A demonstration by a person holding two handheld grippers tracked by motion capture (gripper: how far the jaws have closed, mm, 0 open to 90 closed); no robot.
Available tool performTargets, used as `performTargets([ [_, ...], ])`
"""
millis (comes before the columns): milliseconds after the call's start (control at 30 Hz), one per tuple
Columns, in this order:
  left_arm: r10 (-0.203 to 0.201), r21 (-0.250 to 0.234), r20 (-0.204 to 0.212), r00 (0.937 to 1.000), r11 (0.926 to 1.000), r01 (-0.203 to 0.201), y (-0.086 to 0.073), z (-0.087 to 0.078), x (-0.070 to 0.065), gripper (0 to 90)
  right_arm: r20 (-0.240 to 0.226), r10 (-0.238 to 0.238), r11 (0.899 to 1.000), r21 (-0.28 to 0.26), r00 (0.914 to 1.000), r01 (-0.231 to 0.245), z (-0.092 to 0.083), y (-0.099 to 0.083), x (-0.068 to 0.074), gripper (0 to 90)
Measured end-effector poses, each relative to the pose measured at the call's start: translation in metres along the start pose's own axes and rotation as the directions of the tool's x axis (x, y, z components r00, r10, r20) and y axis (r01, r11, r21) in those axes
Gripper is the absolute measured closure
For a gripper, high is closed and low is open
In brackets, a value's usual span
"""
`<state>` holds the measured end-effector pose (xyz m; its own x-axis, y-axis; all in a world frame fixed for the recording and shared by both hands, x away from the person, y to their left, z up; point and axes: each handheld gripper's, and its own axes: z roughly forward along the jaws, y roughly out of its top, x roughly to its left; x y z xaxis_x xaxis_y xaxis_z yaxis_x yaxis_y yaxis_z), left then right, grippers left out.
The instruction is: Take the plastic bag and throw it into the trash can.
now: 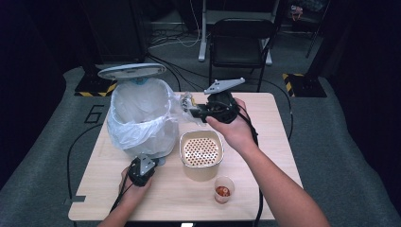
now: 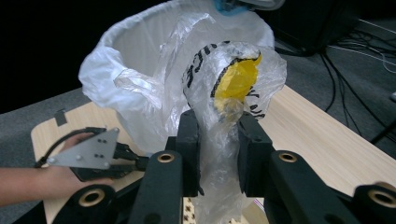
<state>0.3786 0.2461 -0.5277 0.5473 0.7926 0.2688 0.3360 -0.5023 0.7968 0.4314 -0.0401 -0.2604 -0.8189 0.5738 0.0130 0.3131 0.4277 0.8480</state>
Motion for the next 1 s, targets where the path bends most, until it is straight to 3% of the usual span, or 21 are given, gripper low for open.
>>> performTargets([
  [467,0.009,0.002,-0.001,1.0,1.0,-0.009,0.0,0.0,0.0,90.0,-0.066,-0.021,1.0,-0.02,0.9976,0.02,0.035,0.028,0.021,73.9],
  [800,0.001,-0.014,-0.018,0.9998,0.9999,-0.001,0.0,0.001,-0.001,90.0,-0.062,-0.03,0.999,-0.021,0.9976,0.029,0.064,0.049,0.026,73.8],
  [1000,0.003,0.012,0.006,1.0,0.9999,-0.003,0.0,-0.001,0.001,90.0,-0.053,-0.034,0.999,-0.013,0.998,0.033,0.08,0.058,0.029,73.5],
])
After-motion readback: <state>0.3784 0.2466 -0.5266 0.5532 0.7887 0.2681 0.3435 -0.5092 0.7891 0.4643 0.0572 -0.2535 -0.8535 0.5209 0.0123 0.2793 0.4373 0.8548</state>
